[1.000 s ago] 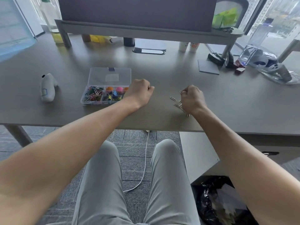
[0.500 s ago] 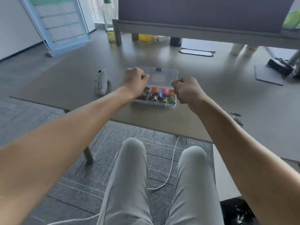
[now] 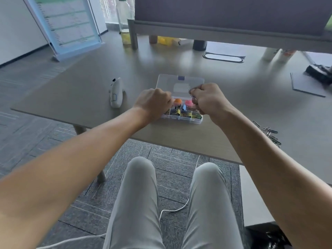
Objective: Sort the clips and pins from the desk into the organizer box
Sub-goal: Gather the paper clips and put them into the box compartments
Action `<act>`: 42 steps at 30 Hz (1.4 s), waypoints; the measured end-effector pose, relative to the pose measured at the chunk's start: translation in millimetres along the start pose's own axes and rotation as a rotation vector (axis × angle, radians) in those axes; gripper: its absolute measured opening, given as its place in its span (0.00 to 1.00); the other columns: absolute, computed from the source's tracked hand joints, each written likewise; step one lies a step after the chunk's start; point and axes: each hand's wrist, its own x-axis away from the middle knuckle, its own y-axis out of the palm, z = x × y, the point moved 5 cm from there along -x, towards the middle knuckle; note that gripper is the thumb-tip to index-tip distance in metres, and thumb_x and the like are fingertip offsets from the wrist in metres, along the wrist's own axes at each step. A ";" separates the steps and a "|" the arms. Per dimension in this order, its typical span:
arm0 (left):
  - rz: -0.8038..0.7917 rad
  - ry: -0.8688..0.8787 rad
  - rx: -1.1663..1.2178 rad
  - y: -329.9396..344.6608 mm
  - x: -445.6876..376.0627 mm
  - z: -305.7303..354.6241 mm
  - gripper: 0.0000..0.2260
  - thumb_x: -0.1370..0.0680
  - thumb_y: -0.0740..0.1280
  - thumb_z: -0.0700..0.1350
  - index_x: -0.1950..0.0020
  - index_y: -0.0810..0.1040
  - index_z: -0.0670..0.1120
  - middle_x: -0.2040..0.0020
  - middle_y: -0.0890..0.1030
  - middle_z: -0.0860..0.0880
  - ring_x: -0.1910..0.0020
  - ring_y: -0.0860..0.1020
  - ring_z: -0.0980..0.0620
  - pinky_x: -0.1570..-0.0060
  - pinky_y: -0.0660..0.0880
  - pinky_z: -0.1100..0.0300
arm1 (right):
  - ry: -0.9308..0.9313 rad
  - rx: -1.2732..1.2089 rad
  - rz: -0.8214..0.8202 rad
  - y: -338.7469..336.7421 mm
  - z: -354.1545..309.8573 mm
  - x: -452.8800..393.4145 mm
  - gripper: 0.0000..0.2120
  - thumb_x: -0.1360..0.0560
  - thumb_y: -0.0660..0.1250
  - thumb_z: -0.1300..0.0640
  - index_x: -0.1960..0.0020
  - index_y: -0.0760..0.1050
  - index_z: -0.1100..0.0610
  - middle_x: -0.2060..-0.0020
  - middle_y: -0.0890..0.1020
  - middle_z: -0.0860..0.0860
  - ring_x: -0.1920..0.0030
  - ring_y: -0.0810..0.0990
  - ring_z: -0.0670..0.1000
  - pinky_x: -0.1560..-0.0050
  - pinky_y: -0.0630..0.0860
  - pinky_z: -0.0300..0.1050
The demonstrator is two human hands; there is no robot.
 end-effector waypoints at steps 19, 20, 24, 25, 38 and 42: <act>0.152 0.061 0.035 8.9 11.8 -12.0 0.14 0.19 0.60 0.47 0.64 0.68 0.46 0.67 0.76 0.45 0.73 0.73 0.41 0.69 0.63 0.58 | 0.025 0.028 0.031 -2.5 -0.5 13.2 0.11 0.17 0.62 0.60 0.49 0.80 0.67 0.66 0.74 0.57 0.75 0.69 0.46 0.72 0.65 0.39; 0.151 0.058 0.036 10.2 12.1 -12.7 0.13 0.19 0.60 0.47 0.64 0.69 0.45 0.67 0.76 0.46 0.72 0.74 0.41 0.69 0.63 0.58 | 0.023 0.027 0.034 -2.7 -0.6 13.9 0.11 0.17 0.62 0.61 0.50 0.80 0.67 0.65 0.74 0.57 0.74 0.69 0.48 0.72 0.65 0.40; 0.166 0.084 0.037 11.8 12.3 -11.5 0.17 0.18 0.58 0.53 0.61 0.73 0.44 0.66 0.77 0.47 0.72 0.74 0.44 0.69 0.64 0.59 | 0.031 0.029 0.035 -2.2 -1.0 15.8 0.10 0.17 0.61 0.61 0.51 0.80 0.64 0.66 0.74 0.56 0.72 0.68 0.49 0.72 0.65 0.41; 0.176 0.095 0.047 10.9 12.1 -10.5 0.19 0.18 0.56 0.55 0.61 0.73 0.45 0.66 0.77 0.47 0.73 0.73 0.45 0.69 0.65 0.59 | 0.034 0.029 0.037 -1.7 -0.6 15.0 0.11 0.17 0.61 0.61 0.50 0.80 0.66 0.66 0.74 0.56 0.72 0.67 0.50 0.72 0.65 0.40; 0.175 -0.101 0.524 10.3 -1.1 -35.4 0.18 0.18 0.54 0.53 0.66 0.65 0.48 0.72 0.68 0.52 0.71 0.70 0.41 0.69 0.71 0.49 | -0.007 0.117 0.029 17.7 -19.4 -13.9 0.15 0.17 0.62 0.62 0.45 0.77 0.76 0.68 0.72 0.57 0.74 0.67 0.50 0.72 0.68 0.41; 0.185 -0.054 0.586 10.0 -6.3 -31.1 0.20 0.17 0.54 0.53 0.66 0.68 0.45 0.73 0.70 0.48 0.72 0.71 0.41 0.69 0.71 0.48 | 0.002 0.134 0.029 21.8 -17.4 -22.8 0.14 0.18 0.62 0.62 0.46 0.77 0.75 0.69 0.73 0.57 0.74 0.68 0.51 0.70 0.69 0.44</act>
